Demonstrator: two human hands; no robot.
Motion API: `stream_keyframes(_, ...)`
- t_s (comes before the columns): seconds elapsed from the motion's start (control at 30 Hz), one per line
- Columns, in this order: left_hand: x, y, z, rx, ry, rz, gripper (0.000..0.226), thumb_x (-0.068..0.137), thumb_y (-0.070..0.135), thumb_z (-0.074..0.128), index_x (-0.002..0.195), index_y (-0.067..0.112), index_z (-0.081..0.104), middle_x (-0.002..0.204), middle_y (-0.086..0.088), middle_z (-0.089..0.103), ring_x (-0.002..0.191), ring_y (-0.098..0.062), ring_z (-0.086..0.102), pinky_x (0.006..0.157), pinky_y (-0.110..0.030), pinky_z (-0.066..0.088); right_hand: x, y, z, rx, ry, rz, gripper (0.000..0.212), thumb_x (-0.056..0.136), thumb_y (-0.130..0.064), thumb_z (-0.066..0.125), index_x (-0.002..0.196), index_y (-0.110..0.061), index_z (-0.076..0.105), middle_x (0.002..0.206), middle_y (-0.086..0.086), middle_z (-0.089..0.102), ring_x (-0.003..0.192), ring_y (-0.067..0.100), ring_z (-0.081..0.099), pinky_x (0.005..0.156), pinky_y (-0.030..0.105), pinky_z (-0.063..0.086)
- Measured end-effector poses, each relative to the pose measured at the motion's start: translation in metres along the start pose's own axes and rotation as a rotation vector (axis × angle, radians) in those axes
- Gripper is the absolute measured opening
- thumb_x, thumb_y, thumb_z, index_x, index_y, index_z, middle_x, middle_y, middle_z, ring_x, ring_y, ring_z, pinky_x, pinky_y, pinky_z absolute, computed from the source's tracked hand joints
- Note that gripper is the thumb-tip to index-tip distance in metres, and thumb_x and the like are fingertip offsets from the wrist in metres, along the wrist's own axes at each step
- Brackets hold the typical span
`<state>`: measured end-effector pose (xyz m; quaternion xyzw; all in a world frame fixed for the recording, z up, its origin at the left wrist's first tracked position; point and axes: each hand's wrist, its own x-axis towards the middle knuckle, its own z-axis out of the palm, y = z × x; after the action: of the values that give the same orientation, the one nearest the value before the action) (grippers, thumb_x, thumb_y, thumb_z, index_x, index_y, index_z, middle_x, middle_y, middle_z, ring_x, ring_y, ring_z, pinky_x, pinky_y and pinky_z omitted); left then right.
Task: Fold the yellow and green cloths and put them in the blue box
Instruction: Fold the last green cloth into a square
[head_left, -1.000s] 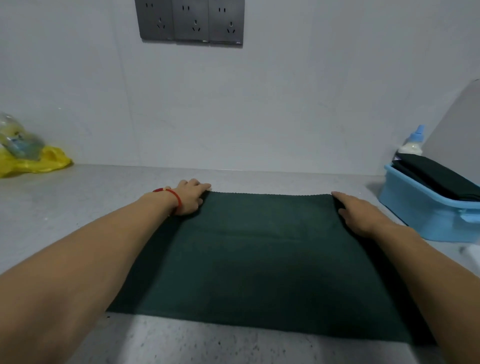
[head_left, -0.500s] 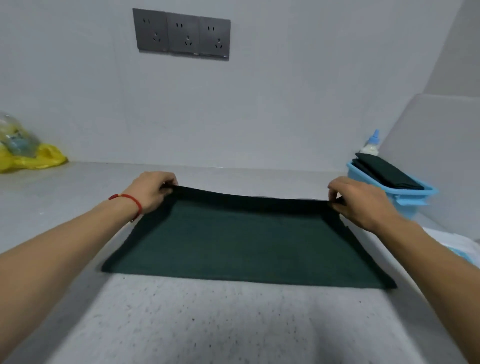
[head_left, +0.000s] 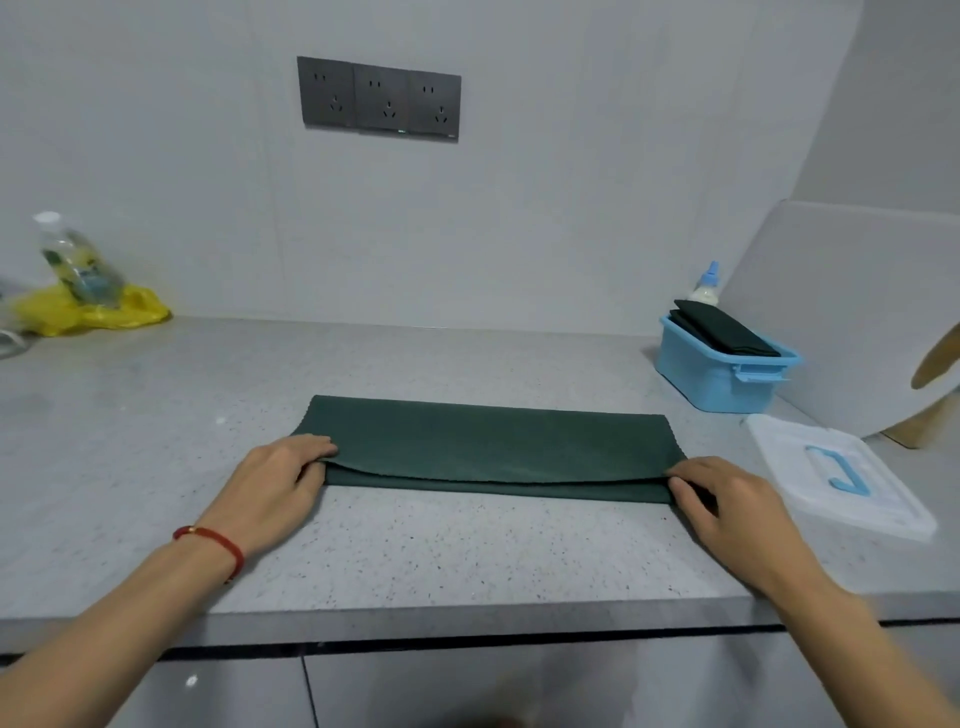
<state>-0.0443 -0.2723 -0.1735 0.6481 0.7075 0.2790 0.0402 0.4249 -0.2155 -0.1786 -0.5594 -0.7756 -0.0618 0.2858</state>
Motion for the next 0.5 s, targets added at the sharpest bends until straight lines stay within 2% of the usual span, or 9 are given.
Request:
stream_keyframes(0.1,-0.001,-0.001,0.001,0.032,0.022,0.008,0.037,0.103,0.014,0.048,0.137,0.013,0.063,0.147,-0.005,0.056,0.14,-0.025,0.045,0.119,-0.029,0.022,0.0,-0.003,0.0,0.018,0.002,0.012,0.017,0.097,-0.015,0.065,0.108,-0.014,0.077,0.107,0.0,0.074,0.092,0.02,0.067,0.083,0.026,0.046)
stream_keyframes(0.23,-0.001,-0.003,0.002,0.06,-0.04,-0.009,0.041,0.102,0.015,0.046,0.141,0.013,0.058,0.152,-0.003,0.05,0.141,-0.023,0.043,0.119,-0.032,0.026,-0.002,-0.002,-0.001,0.006,-0.001,0.041,0.019,0.094,-0.015,0.067,0.109,-0.014,0.078,0.108,0.0,0.075,0.098,0.022,0.066,0.086,0.03,0.048)
stream_keyframes(0.33,-0.001,0.001,0.001,0.038,-0.079,-0.025,0.044,0.102,0.019,0.044,0.144,0.015,0.055,0.154,-0.002,0.048,0.142,-0.022,0.041,0.12,-0.034,0.025,-0.002,-0.005,-0.004,-0.028,-0.012,0.075,0.019,0.09,-0.017,0.069,0.105,-0.016,0.081,0.103,-0.002,0.077,0.105,0.023,0.062,0.09,0.037,0.051)
stream_keyframes(0.43,-0.005,0.004,-0.005,0.151,-0.082,-0.002,0.055,0.097,0.038,0.032,0.142,0.019,0.058,0.151,-0.002,0.051,0.141,-0.022,0.043,0.122,-0.047,0.018,-0.004,-0.009,-0.012,-0.055,-0.005,0.091,0.017,0.088,-0.021,0.068,0.098,-0.02,0.082,0.098,-0.008,0.077,0.11,0.023,0.06,0.095,0.046,0.049)
stream_keyframes(0.5,-0.002,0.017,-0.009,0.231,-0.028,0.093,0.062,0.09,0.046,0.028,0.136,0.023,0.062,0.145,-0.002,0.057,0.138,-0.021,0.047,0.121,-0.054,0.017,-0.001,-0.017,-0.012,-0.07,0.009,0.078,0.022,0.094,-0.03,0.06,0.099,-0.021,0.08,0.101,-0.006,0.077,0.106,0.02,0.061,0.096,0.046,0.049)
